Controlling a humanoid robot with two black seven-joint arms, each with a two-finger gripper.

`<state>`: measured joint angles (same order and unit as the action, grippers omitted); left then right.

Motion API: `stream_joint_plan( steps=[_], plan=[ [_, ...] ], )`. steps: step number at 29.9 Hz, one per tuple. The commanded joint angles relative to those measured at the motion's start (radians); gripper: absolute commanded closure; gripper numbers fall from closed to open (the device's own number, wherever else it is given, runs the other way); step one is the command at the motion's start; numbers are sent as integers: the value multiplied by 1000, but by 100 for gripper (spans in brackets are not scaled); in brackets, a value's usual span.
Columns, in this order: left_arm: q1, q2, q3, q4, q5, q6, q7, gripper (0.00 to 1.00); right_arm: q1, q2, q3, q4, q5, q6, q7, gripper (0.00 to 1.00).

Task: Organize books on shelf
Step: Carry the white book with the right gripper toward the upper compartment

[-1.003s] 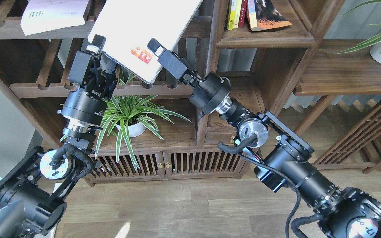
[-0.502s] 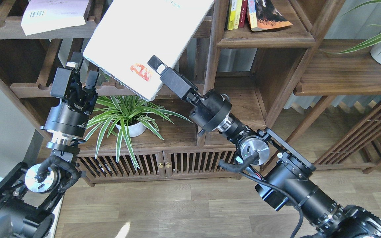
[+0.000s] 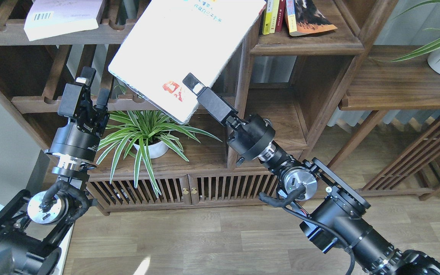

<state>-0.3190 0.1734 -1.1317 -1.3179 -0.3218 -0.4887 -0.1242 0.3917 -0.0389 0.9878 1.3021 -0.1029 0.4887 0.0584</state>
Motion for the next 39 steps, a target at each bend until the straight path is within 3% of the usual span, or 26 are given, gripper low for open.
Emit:
stream_joint_plan(
  steps=[1, 15, 22, 39],
  plan=[
    [0, 0, -8, 12, 0, 0, 0, 2, -7, -41, 43, 0, 0, 0, 0, 97],
    [0, 1, -14, 14, 0, 0, 0, 2, -96, -217, 167, 2, 35, 0, 1, 97],
    [0, 3, -14, 14, 1, 0, 0, 2, -139, -251, 199, -3, 68, 0, 1, 97],
    [0, 3, -13, 34, 0, 0, 0, 2, -131, -433, 408, -4, 198, 0, 1, 97]
  ],
)
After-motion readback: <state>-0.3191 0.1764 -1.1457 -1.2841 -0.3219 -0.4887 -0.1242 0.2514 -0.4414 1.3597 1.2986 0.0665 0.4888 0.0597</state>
